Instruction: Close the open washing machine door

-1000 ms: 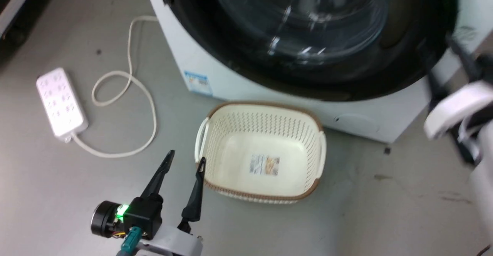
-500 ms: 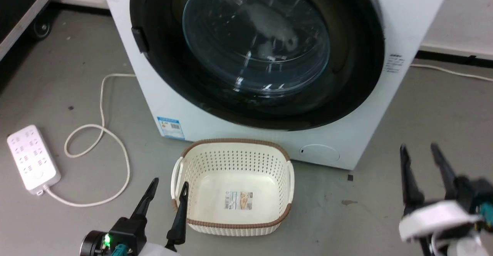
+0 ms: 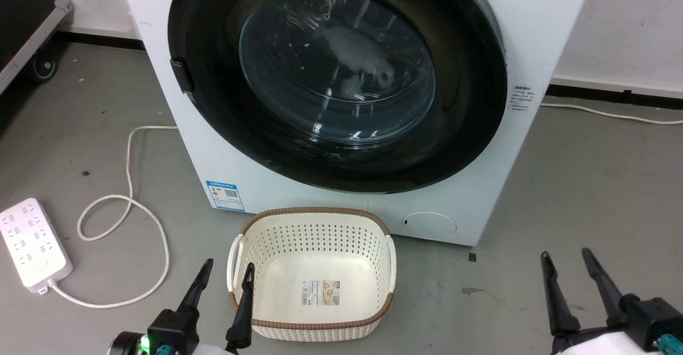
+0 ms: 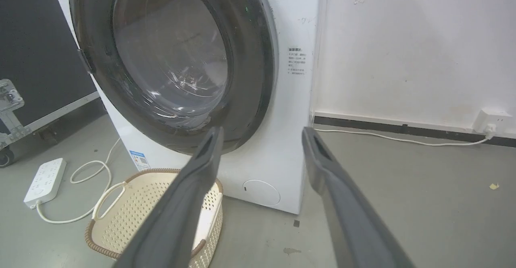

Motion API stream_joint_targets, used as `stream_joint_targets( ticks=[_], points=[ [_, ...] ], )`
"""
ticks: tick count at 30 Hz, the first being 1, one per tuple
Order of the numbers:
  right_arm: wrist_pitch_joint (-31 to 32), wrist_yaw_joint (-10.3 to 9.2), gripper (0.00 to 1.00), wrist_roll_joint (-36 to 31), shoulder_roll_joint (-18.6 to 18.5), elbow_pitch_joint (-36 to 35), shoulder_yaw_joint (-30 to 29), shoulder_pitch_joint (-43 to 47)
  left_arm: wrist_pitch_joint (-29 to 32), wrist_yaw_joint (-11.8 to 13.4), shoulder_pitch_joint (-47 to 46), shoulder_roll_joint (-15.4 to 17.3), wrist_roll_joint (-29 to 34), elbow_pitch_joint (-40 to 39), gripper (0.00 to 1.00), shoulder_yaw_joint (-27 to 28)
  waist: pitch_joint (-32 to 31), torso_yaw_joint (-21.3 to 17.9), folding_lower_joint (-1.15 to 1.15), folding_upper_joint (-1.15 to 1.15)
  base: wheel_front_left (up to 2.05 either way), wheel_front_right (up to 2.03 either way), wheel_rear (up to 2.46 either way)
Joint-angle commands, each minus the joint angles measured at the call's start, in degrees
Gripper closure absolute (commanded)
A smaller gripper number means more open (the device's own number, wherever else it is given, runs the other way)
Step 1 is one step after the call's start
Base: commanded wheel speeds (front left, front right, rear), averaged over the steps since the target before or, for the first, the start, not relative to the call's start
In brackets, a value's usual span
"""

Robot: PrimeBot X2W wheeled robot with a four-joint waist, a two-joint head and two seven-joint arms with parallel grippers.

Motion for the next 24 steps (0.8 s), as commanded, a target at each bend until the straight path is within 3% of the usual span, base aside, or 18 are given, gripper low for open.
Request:
stream_joint_targets(
  ticks=[1, 2, 24],
  points=[
    [-0.3, -0.04, 0.0, 0.6, 0.2, -0.3, 0.2, 0.8, -0.2, 0.2, 0.5, 0.2, 0.3, 0.1, 0.0, 0.1, 0.0, -0.1, 0.0, 0.0, 0.0, 0.0, 0.0],
    [-0.3, -0.04, 1.0, 0.7, 0.2, -0.3, 0.3, 0.9, -0.2, 0.1, 0.5, 0.2, 0.3, 0.2, 1.0, 0.1, 0.0, -0.1, 0.0, 0.0, 0.0, 0.0, 0.0],
    [2.7, -0.01, 1.0, -0.6, 0.1, -1.4, 1.3, -0.3, 2.8, 1.0, -0.4, -0.5, 1.1, -1.4, 1.0, 0.7, -0.1, -1.0, 0.0, 0.0, 0.0, 0.0, 0.0]
  ],
)
